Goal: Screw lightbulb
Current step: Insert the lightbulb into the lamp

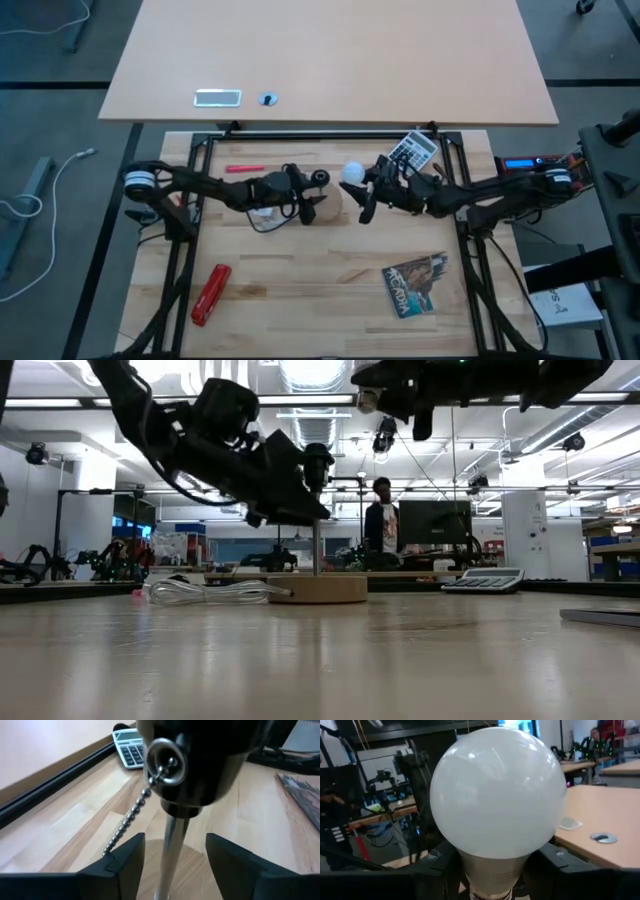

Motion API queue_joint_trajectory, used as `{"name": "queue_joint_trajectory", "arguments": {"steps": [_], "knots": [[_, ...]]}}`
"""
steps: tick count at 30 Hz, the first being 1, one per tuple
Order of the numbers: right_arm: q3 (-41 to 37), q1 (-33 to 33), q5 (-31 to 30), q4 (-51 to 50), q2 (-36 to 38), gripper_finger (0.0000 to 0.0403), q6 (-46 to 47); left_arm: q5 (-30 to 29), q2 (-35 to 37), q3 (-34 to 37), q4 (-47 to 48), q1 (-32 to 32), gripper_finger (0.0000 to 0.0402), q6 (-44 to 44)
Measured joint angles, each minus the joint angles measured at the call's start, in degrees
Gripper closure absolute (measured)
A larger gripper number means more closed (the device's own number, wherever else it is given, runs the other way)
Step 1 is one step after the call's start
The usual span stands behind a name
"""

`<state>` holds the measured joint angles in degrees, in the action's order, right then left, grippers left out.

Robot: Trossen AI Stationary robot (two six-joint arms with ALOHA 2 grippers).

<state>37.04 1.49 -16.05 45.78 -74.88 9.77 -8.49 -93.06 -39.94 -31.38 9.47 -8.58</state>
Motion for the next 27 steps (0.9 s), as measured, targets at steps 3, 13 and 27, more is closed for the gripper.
{"name": "queue_joint_trajectory", "arguments": {"steps": [3, 13, 27], "knots": [[0.6, 1.5, 0.9, -0.1, -1.3, 0.0247, 1.1, 0.0, 3.1, 0.0, 4.4, 0.0, 0.0185, 1.6], [8.0, 4.5, 4.7, -3.3, -7.3, 0.0247, -0.8, -0.1, 11.1, 0.9, 15.5, 0.0, 0.0169, 2.0], [18.6, 5.1, 4.3, -10.7, -15.9, 0.0247, -6.8, -0.6, 22.3, 10.3, 14.1, -0.1, 0.0193, -1.8]]}}
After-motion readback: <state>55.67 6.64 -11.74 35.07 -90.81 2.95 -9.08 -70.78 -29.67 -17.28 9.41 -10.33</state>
